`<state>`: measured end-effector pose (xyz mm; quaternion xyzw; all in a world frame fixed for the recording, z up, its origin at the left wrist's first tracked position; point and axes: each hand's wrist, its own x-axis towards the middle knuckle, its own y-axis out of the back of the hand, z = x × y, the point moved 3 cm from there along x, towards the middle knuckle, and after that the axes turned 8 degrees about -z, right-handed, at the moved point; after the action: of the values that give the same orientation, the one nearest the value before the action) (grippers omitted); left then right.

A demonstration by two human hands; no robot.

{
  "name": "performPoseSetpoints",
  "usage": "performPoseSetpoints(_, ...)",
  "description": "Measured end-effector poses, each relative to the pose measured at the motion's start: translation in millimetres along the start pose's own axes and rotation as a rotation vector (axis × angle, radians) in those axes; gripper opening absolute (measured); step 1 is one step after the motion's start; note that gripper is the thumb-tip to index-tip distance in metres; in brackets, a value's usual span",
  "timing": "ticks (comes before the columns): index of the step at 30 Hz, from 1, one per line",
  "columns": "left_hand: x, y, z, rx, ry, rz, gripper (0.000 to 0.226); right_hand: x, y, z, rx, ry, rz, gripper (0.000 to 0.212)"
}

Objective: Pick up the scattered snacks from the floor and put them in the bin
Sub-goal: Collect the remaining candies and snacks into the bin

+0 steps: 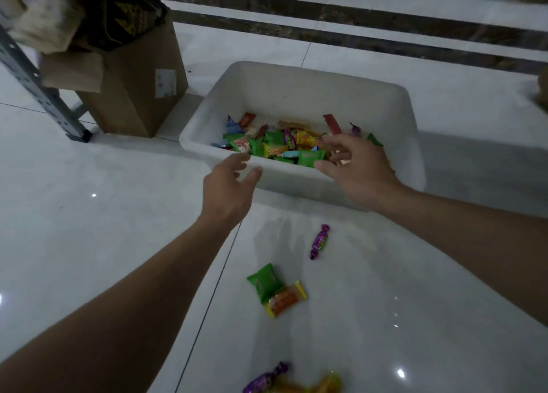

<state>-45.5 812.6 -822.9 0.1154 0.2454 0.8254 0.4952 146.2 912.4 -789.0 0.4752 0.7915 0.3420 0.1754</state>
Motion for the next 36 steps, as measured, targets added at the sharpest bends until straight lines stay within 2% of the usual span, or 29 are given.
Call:
performPoseSetpoints(5, -31, 2, -21, 0.052, 0.032, -0.031, 0.038, -31, -14, -4, -0.081, 0.027, -0.087, 0.049)
performPoseSetpoints(9, -58, -16, -45, 0.216, 0.023, -0.183, 0.044, -48, -21, 0, -0.167, 0.035, -0.172, 0.050)
performPoseSetpoints(13, -91, -41, -74, 0.434, 0.009, -0.390, 0.056, -55, -22, 11, -0.194, 0.032, -0.182, 0.048)
performPoseSetpoints(17, -107, -62, -95, 0.557, 0.040, -0.511, 0.081, -61, -24, 25, -0.195, 0.013, -0.183, 0.047)
performPoseSetpoints(20, -113, -75, -102, 0.713, -0.056, -0.611, 0.087, -65, -30, 38, -0.198, -0.008, -0.206, 0.048)
performPoseSetpoints(23, -112, -84, -105, 0.835, -0.148, -0.641, 0.079, -69, -37, 51, -0.202, -0.033, -0.236, 0.049)
performPoseSetpoints(27, -100, -93, -102, 0.799, -0.151, -0.591, 0.058, -67, -49, 68, -0.221, -0.068, -0.305, 0.050)
performPoseSetpoints(33, -83, -87, -103, 0.545, -0.077, -0.527, 0.052, -50, -76, 94, -0.371, -0.110, -0.491, 0.057)
performPoseSetpoints(36, -79, -84, -107, 0.497, -0.067, -0.484, 0.048, -43, -92, 105, -0.423, -0.130, -0.580, 0.062)
